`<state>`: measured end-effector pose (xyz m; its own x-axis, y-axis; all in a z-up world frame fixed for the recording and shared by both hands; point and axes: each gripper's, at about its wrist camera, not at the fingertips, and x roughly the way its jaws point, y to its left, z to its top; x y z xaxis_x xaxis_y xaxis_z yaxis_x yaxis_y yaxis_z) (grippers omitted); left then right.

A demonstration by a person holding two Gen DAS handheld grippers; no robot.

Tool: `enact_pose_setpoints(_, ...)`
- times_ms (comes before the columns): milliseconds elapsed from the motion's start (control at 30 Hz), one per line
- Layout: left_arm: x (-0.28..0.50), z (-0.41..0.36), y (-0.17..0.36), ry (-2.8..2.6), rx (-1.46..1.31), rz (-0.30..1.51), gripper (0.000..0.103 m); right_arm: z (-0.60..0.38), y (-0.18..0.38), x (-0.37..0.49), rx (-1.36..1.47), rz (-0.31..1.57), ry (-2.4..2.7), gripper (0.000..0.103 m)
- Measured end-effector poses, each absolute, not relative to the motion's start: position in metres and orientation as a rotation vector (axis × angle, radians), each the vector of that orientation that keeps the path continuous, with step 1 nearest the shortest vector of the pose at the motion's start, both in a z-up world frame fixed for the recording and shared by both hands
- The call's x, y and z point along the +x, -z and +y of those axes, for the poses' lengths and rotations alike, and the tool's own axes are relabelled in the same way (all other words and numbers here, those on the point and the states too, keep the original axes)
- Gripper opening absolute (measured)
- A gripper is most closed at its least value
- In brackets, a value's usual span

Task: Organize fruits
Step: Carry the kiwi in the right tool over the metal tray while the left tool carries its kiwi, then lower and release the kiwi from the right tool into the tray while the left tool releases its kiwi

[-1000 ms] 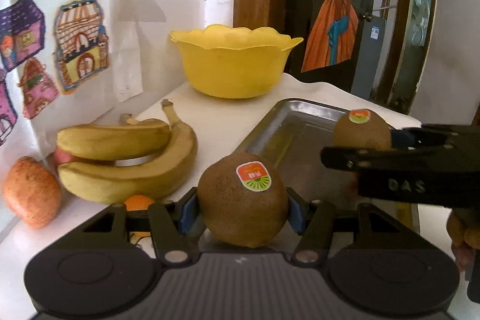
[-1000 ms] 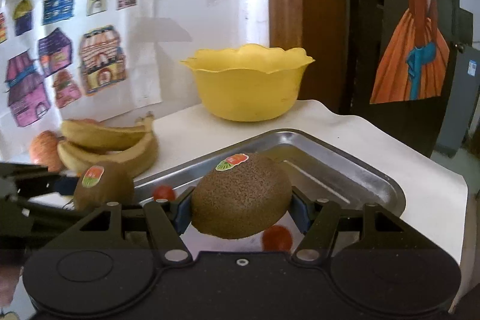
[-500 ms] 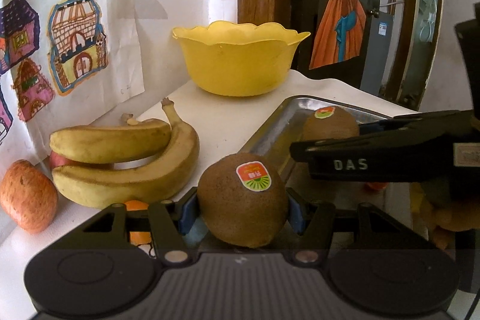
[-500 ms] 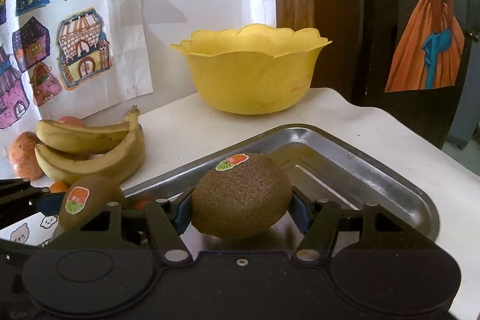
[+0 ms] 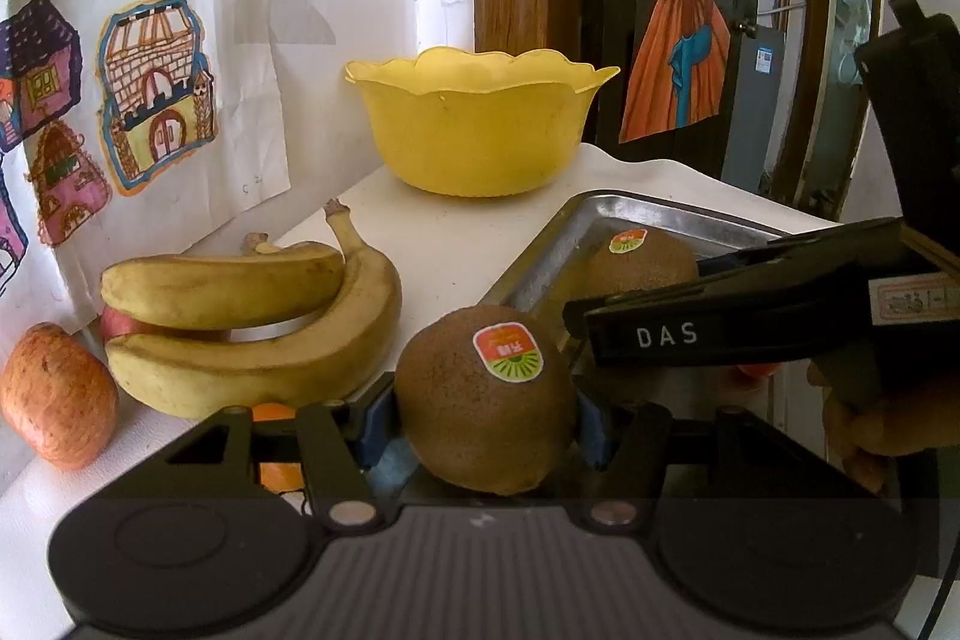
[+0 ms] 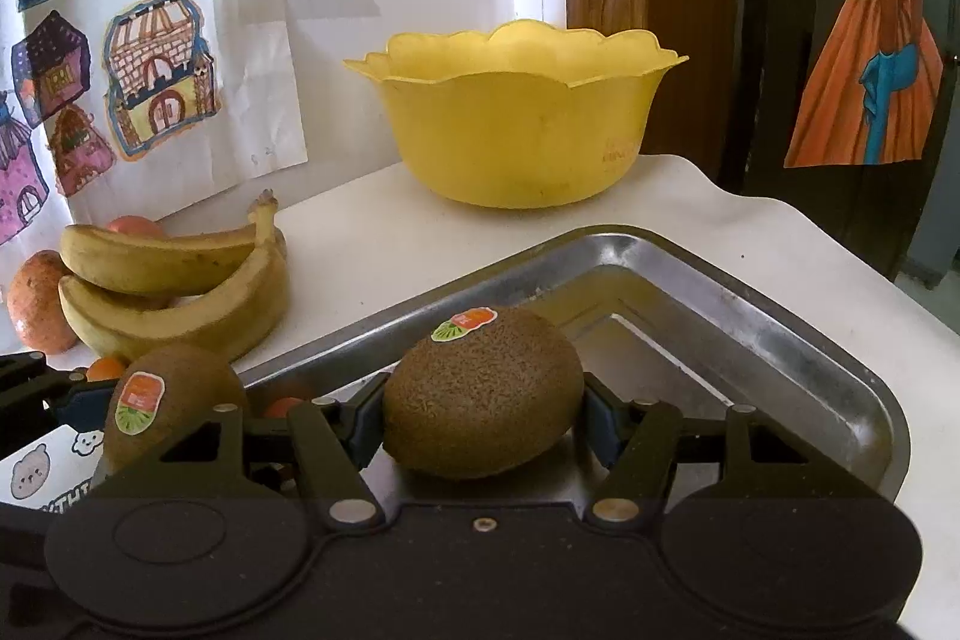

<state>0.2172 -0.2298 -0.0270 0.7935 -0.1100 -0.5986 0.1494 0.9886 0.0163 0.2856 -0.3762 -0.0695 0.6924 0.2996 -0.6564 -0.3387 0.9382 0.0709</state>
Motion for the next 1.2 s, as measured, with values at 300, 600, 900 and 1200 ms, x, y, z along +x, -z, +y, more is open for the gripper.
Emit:
enact_pose_setpoints(300,0.214,-0.226,0.023,0.148,0.051,0.635,0.067,-0.375,0.067,0.285,-0.062,0.722,-0.346,0.074)
enact_pose_setpoints(600,0.197,-0.213,0.011,0.129,0.041,0.594,0.082,-0.38,0.052,0.263,-0.061,0.665,-0.32,0.088)
enact_pose_setpoints(900,0.178,-0.184,0.002,0.081,0.035,0.566,0.093,-0.379,0.034,0.234,-0.067,0.601,-0.261,0.095)
enact_pose_setpoints(1200,0.158,-0.154,-0.007,0.057,0.03,0.547,0.099,-0.365,0.018,0.201,-0.063,0.581,-0.208,0.101)
